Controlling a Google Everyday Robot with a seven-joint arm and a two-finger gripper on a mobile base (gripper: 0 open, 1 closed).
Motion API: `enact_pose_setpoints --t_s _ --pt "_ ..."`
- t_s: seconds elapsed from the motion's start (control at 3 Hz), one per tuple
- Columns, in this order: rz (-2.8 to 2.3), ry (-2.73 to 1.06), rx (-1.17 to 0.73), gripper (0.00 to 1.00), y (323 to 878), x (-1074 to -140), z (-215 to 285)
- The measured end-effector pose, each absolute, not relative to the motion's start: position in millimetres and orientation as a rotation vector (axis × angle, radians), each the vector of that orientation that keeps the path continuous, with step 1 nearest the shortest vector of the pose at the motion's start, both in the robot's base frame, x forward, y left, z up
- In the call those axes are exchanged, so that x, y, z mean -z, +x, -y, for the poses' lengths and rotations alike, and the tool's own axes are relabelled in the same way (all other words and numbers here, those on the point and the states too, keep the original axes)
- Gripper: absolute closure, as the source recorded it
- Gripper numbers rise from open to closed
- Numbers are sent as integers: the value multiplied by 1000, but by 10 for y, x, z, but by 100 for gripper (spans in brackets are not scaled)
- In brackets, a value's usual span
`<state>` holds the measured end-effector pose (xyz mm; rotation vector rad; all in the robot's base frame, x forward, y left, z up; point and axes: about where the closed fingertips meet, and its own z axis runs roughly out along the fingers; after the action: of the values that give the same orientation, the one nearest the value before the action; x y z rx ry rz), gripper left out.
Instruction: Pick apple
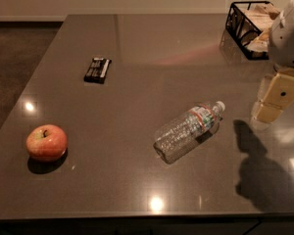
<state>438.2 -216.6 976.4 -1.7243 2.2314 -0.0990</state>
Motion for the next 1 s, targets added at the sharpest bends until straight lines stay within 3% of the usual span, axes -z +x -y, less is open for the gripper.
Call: enact_pose_setpoints --t_s 1.0 --pt "-2125 -1728 -14 0 4488 -9847 1947"
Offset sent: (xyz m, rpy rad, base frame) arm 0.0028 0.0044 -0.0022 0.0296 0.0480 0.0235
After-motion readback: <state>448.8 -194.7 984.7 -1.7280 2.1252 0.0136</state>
